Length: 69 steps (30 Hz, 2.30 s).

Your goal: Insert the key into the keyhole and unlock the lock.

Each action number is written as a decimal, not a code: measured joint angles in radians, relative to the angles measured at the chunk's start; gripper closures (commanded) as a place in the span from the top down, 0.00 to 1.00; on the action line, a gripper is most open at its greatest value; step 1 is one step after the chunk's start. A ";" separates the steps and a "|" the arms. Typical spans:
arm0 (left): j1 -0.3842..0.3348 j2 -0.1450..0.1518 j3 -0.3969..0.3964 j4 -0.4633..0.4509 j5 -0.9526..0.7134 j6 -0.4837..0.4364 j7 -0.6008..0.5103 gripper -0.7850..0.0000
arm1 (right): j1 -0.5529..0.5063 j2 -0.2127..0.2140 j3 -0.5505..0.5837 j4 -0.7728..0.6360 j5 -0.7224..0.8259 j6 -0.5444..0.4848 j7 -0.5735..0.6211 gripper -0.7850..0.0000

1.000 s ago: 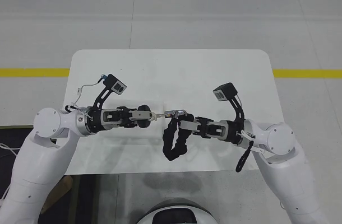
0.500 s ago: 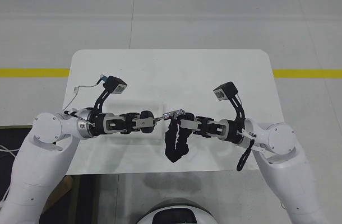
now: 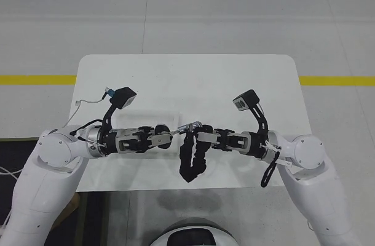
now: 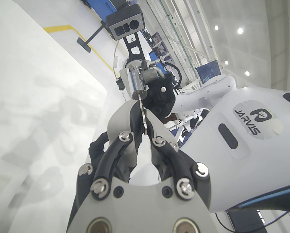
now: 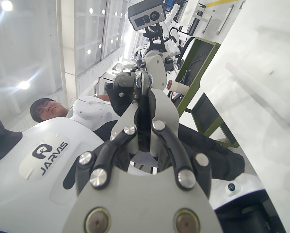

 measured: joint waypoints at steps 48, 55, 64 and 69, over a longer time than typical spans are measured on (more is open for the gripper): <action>0.234 -0.053 -0.064 -0.224 1.690 -0.287 1.106 1.00 | -0.134 0.056 0.108 -0.197 -0.976 -0.035 -0.294 0.00; 0.234 -0.053 -0.064 -0.224 1.690 -0.287 1.106 1.00 | -0.136 0.058 -0.057 -0.187 -1.614 -0.099 -0.484 0.00; 0.234 -0.053 -0.064 -0.224 1.690 -0.287 1.106 1.00 | -0.133 0.047 -0.124 -0.155 -1.795 -0.037 -0.472 0.00; 0.234 -0.053 -0.064 -0.224 1.690 -0.287 1.106 1.00 | -0.135 0.040 -0.084 -0.195 -1.744 0.033 -0.485 0.00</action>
